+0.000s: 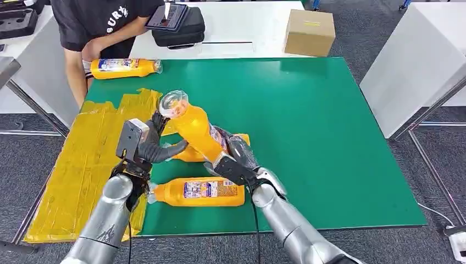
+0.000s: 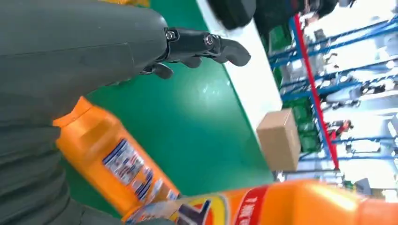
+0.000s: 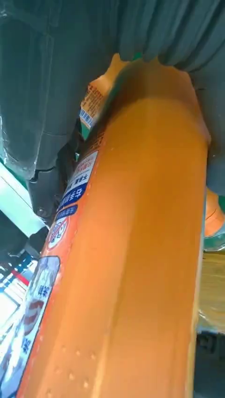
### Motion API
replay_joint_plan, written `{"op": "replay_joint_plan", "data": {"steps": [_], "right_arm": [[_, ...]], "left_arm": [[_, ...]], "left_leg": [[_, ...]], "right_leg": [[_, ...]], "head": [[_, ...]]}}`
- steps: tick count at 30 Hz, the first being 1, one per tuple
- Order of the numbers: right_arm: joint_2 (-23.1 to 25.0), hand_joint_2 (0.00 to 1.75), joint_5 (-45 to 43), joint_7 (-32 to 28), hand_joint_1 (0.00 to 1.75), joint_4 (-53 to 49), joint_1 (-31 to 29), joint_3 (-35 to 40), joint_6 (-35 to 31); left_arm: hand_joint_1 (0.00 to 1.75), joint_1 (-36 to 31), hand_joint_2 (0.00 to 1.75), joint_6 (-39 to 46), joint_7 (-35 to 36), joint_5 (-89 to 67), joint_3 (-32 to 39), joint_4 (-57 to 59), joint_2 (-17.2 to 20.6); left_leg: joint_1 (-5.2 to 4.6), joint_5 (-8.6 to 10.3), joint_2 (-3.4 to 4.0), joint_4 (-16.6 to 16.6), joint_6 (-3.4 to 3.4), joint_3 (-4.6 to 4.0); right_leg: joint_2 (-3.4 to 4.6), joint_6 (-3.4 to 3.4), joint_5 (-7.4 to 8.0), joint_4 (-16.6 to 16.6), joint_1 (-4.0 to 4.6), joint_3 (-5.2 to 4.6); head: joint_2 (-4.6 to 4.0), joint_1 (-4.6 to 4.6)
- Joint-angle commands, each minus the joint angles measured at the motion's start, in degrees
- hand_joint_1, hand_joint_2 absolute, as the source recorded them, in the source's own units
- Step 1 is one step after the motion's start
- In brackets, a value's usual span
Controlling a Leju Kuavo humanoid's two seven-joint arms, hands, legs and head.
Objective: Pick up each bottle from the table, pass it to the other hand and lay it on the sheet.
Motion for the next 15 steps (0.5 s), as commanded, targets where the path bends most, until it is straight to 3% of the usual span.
{"op": "replay_joint_plan", "data": {"steps": [1, 8, 12, 15], "right_arm": [[0.95, 1.75, -0.29, -0.08, 1.75, 3.97, -3.05, 1.75, -0.88], [0.77, 1.75, -1.02, -0.28, 1.75, 3.33, -2.81, 1.05, -2.43], [-0.3, 1.75, -1.1, -0.45, 1.75, -0.76, -2.67, -1.45, -8.93], [-0.92, 1.75, -1.13, 0.71, 1.75, -2.51, -2.56, -1.53, -8.06]], "left_arm": [[0.0, -0.24, 1.75, 0.18, 0.67, 0.59, -3.23, -3.75, 0.37], [0.0, 0.03, 1.75, 1.02, 1.53, 0.63, -4.04, -4.26, 0.58], [0.0, 0.57, 1.75, 2.03, 1.77, -0.21, -3.48, -3.42, 0.78], [0.0, 0.76, 1.75, 2.14, 1.68, -0.33, -3.21, -3.53, 0.78]], "left_leg": [[0.07, -0.16, 0.04, 0.05, -0.09, 0.26], [0.01, -0.03, -0.02, -0.01, -0.05, 0.08], [0.05, -0.12, 0.04, 0.02, -0.08, 0.24], [0.0, -0.02, -0.03, -0.01, -0.04, 0.06]], "right_leg": [[-0.06, -0.27, -0.14, -0.01, 0.11, 0.28], [-0.07, -0.14, -0.04, -0.02, 0.03, 0.08], [-0.05, -0.25, -0.1, -0.02, 0.08, 0.25], [-0.08, -0.13, -0.04, -0.02, 0.02, 0.07]], "head": [[0.02, 0.0], [0.0, 0.0], [0.0, 0.0], [0.0, 0.0]]}}
